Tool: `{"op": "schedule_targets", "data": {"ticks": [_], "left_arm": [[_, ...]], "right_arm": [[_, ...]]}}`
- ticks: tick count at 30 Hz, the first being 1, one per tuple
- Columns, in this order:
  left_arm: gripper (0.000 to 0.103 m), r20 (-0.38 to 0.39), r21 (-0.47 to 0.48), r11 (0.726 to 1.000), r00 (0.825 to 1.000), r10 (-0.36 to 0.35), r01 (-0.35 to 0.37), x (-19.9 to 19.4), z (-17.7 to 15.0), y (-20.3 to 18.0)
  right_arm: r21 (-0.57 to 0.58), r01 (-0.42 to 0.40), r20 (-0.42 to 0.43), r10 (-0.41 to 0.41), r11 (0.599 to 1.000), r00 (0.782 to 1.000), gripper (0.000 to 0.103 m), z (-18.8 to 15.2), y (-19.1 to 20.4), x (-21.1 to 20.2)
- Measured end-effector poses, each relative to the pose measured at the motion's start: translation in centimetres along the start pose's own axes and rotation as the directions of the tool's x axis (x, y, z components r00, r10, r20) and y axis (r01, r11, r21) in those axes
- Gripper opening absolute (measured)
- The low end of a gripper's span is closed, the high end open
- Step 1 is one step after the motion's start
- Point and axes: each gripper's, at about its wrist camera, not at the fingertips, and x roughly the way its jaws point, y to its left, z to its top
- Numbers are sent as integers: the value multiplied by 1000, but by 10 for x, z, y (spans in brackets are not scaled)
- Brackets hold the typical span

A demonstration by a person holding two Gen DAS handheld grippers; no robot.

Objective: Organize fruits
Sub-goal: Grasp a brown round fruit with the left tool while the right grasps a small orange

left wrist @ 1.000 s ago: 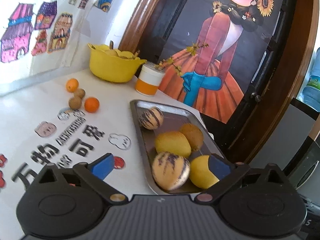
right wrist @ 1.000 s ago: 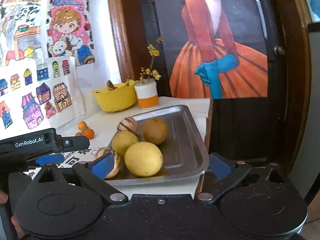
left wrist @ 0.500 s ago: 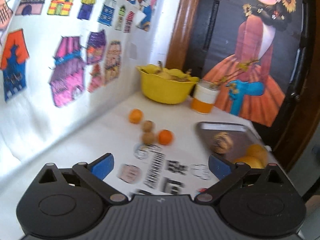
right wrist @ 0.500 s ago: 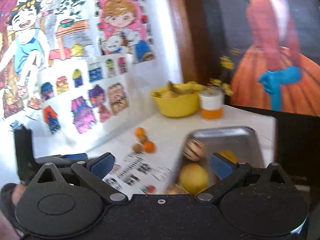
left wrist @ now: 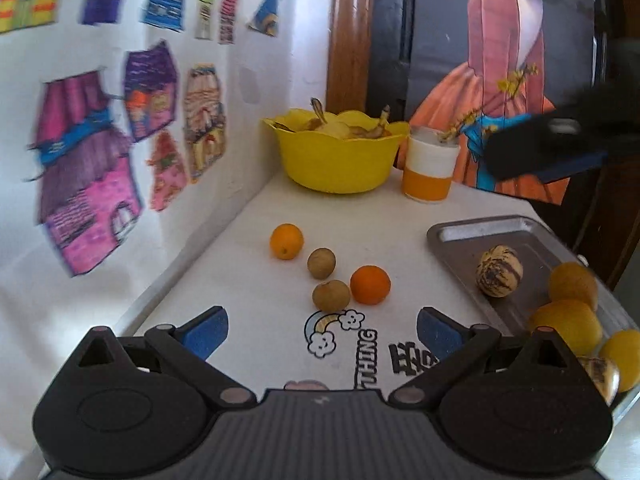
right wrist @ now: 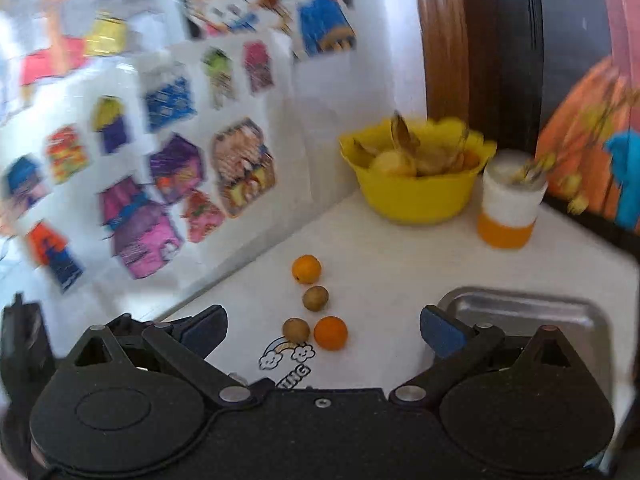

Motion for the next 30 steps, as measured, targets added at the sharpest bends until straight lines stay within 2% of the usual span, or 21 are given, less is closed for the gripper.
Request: {"op": "schedule_targets", "data": {"ticks": [5, 6, 12, 16, 21, 23, 25, 28, 30], "left_arm": [[102, -27, -5, 1000, 1000, -12, 12, 31, 4, 3], [102, -34, -17, 1000, 999, -14, 14, 36, 4, 5], [102, -46, -89, 995, 997, -54, 50, 58, -1, 18], [94, -39, -139, 987, 996, -86, 80, 64, 0, 25], [79, -44, -126, 987, 993, -105, 99, 69, 3, 24], [74, -37, -118, 987, 993, -114, 109, 69, 4, 21], [65, -40, -114, 986, 991, -126, 121, 70, 4, 20], [59, -41, -112, 985, 989, -140, 135, 72, 5, 19], [54, -43, -117, 983, 988, -151, 145, 72, 4, 19]], "right_arm": [[122, -16, -104, 28, 992, 994, 91, 1, -21, 57], [141, -19, -118, 36, 990, 992, 86, 0, -25, 66], [168, -36, -159, 64, 985, 985, 72, -8, -32, 97], [174, -46, -165, 75, 984, 983, 59, -6, -31, 109], [189, -61, -178, 95, 980, 979, 48, -8, -32, 112], [204, -66, -181, 104, 977, 978, 46, -9, -33, 114], [207, -74, -178, 112, 975, 978, 42, -9, -33, 114], [217, -94, -176, 134, 972, 975, 35, -9, -33, 114], [216, -97, -174, 137, 972, 975, 34, -9, -33, 113]]}}
